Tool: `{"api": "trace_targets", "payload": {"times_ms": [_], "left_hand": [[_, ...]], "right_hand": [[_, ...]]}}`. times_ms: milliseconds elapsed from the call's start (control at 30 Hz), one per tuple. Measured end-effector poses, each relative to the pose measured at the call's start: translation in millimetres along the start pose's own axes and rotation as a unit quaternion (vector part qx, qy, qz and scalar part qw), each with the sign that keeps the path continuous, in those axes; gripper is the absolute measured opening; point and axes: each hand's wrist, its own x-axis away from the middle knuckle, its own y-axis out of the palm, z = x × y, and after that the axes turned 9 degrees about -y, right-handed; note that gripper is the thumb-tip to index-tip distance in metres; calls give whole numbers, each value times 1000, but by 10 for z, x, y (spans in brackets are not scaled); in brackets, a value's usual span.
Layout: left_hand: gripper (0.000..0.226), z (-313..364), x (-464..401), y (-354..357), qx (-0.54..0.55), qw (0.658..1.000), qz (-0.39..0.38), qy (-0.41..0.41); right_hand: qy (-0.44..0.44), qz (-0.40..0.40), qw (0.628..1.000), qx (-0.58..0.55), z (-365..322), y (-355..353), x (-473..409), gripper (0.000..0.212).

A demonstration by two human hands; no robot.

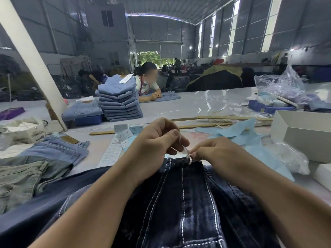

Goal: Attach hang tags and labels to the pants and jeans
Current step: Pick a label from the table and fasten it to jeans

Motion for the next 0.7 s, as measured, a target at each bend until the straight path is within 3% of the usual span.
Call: {"api": "trace_targets", "payload": {"times_ms": [300, 433, 700], "left_hand": [[17, -3, -12, 22, 65, 998, 9, 25], [16, 28, -4, 25, 107, 994, 3, 30], [19, 12, -21, 18, 52, 997, 53, 20]], "right_hand": [[-26, -9, 1000, -14, -25, 21, -31, 6], [-39, 1, 999, 7, -9, 47, -60, 14], [-110, 103, 987, -53, -38, -30, -109, 15]]}}
